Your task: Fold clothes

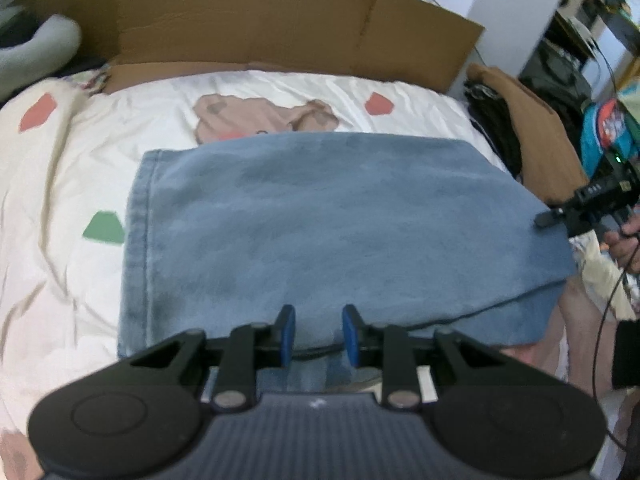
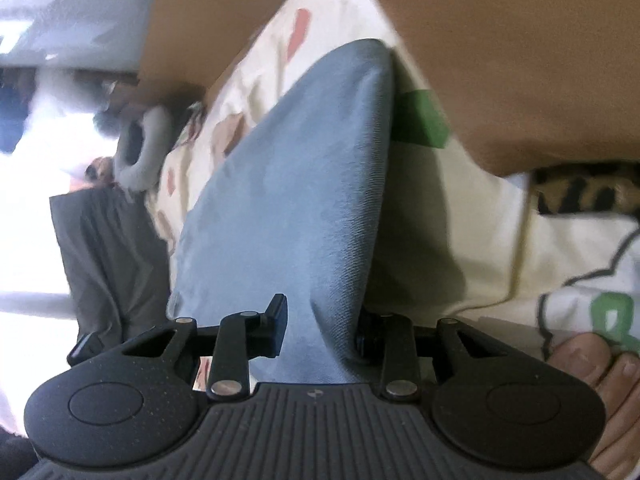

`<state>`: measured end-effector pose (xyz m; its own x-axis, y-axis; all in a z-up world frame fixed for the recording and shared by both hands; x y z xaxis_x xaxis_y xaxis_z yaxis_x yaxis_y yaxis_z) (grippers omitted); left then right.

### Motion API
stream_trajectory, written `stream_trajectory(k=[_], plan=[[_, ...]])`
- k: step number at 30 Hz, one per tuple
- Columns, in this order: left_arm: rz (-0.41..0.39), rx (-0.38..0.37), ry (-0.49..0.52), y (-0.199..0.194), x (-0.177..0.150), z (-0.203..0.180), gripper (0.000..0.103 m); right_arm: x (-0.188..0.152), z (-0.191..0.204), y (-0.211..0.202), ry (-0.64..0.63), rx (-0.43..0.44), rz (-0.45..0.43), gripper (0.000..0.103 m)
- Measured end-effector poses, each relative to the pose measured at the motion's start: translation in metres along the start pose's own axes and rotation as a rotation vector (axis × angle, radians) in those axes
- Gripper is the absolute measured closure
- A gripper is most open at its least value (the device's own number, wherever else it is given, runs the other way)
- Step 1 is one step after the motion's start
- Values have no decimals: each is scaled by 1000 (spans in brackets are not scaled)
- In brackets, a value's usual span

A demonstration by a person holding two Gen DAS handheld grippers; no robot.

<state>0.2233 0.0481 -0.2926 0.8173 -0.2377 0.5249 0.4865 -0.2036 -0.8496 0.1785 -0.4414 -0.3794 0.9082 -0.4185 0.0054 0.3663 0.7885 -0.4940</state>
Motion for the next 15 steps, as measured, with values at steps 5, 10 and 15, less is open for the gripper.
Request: stream_trajectory(k=[5,10,15], plan=[[-7,-24,85,9,29,-16,75,-4,-14,4,35,-67,-5,71],[-21,-56,152,18,51,-39,75,-9,-18,7,24,-84,14,67],[-6,-68,206,28,58,-59,75,-11,-18,-1,48,-36,0,94]])
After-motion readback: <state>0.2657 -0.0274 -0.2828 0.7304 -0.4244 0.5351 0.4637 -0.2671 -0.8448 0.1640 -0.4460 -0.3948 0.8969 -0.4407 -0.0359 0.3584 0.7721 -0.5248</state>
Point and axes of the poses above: each gripper's, at about its wrist camera, not at the fingertips, and y roughly the way its jaws point, z to its left, x to its top, the point moved 1 cm from there along y, roughly the way its jaws point, and after that the axes turned 9 degrees about x, right-handed, at the moved point
